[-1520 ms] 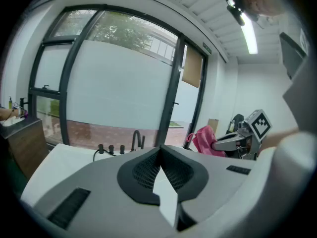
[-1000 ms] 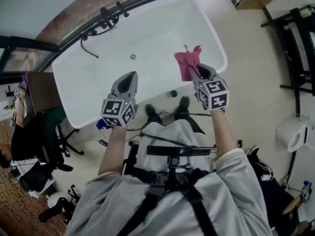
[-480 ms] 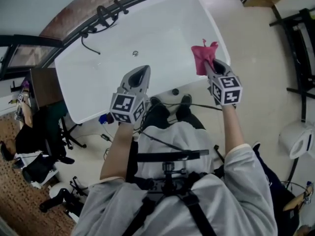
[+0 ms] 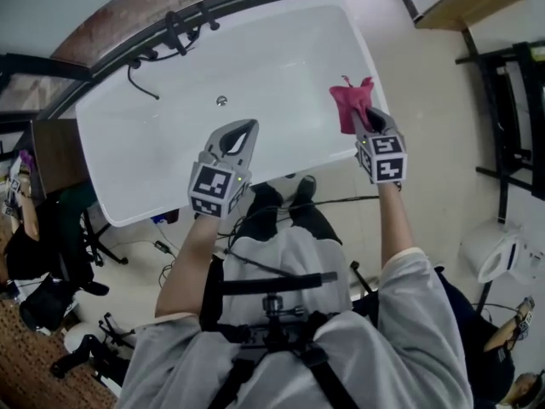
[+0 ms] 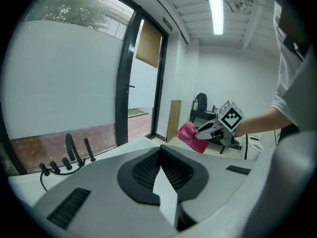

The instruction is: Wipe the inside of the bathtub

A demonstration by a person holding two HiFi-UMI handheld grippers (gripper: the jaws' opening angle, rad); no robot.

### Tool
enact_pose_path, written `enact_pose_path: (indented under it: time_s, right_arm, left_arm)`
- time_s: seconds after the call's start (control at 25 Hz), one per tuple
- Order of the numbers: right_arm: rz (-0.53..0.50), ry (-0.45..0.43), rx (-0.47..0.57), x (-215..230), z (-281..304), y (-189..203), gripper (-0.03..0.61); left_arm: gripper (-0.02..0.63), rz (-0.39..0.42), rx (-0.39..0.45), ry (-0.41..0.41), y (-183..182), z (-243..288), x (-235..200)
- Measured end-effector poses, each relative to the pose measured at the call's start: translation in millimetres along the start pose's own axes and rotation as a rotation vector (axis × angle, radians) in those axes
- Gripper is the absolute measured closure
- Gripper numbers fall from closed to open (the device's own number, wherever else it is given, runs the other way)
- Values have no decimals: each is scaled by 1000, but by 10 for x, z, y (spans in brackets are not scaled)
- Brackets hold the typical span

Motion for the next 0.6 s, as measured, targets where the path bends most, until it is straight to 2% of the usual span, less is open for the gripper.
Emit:
enact_pose_path:
  time_s: [0.24, 0.4, 0.6]
  right_arm:
    - [-91, 57, 35, 149, 454, -435, 503]
    - [-167, 34, 35, 264, 897, -624, 503]
    - [-268, -43, 34, 228, 1598, -394, 503]
  left_arm:
    - [609, 24, 12, 18, 48, 111, -471]
    - [609, 21, 10, -5, 102, 285, -729]
    - [609, 6, -2, -56, 348, 744, -894]
Point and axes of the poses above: the fingertips, and each gripper's own axes: z forward along the fingers, x to its right, y out of its underside, the point moved 1 cm from there along -z, backward along the fingers, and after that the axes turned 15 degrees about y, right-handed, at the moved point
